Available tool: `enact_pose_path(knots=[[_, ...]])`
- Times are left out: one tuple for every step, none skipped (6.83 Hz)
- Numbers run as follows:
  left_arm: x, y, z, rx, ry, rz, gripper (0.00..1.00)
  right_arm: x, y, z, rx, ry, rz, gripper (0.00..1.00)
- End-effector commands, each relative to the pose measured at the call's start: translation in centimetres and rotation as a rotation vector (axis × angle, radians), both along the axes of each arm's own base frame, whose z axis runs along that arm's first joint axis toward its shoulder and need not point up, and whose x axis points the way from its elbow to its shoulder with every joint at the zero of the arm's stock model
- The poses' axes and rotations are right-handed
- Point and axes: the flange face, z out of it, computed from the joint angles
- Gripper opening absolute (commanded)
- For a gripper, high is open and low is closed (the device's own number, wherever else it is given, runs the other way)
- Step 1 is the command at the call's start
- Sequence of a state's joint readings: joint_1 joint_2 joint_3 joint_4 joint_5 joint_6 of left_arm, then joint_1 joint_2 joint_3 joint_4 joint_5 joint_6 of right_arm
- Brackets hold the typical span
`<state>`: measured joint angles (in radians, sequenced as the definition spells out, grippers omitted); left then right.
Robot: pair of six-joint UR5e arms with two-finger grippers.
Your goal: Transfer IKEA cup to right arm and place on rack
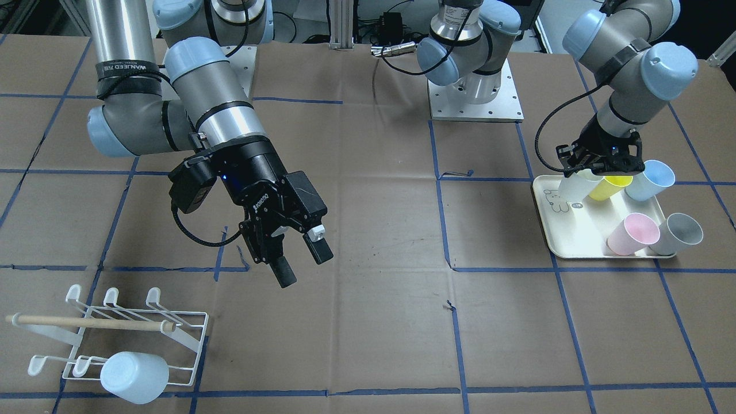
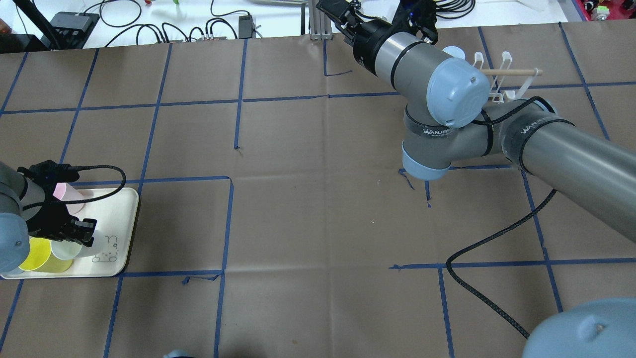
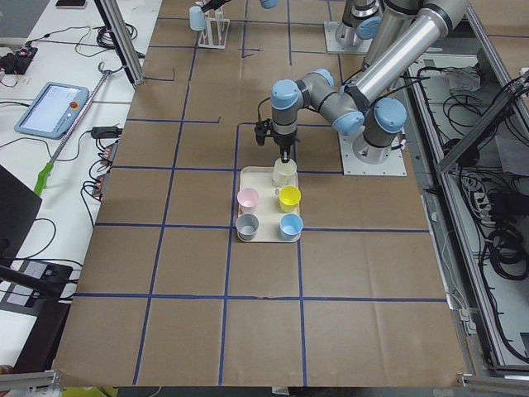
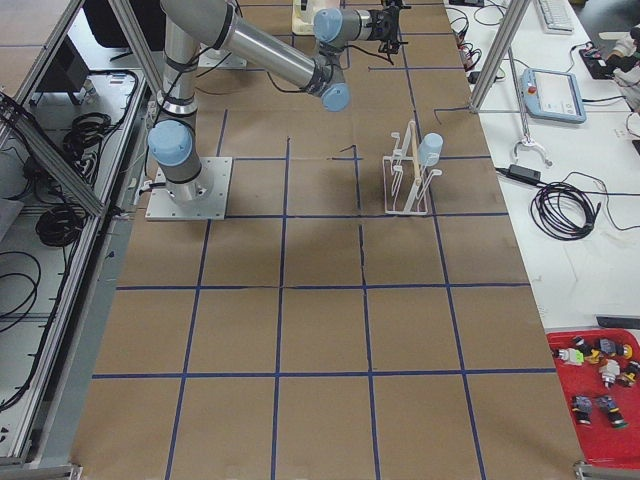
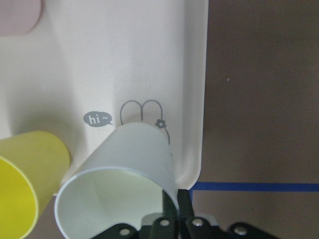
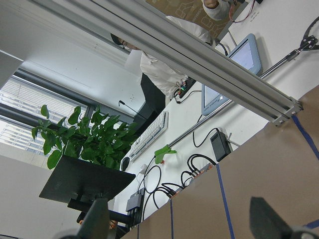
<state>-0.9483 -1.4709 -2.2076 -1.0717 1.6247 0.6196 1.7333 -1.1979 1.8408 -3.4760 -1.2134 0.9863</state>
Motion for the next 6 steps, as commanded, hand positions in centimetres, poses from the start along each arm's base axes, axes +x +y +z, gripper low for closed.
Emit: enact_pose_path(knots=[[-0.4, -4.1, 6.2, -0.068, 0.064, -0.022, 0.00, 0.0, 0.0, 0.0, 0.000, 0.000, 0.000, 1.00], [0.0, -6.4, 10.0, -0.092, 0.114, -0.026, 0.00, 0.3, 0.1, 0.0, 0.000, 0.000, 0.005, 1.00], [1.2, -9.5, 12.5, -0.113, 0.121, -0.045, 0.00, 0.6, 0.3, 0.0, 0.000, 0.000, 0.009, 1.00], [1.6, -12.5, 13.6, -0.155, 0.162, -0.066, 0.00, 0.6, 0.3, 0.0, 0.000, 0.000, 0.009, 1.00], [0.1, -15.5, 14.9, -0.208, 0.205, -0.112, 0.00, 0.6, 0.3, 0.0, 0.000, 0.000, 0.009, 1.00], [-1.5, -17.6, 15.8, -0.282, 0.270, -0.158, 0.00, 0.7, 0.3, 0.0, 0.000, 0.000, 0.011, 1.00]])
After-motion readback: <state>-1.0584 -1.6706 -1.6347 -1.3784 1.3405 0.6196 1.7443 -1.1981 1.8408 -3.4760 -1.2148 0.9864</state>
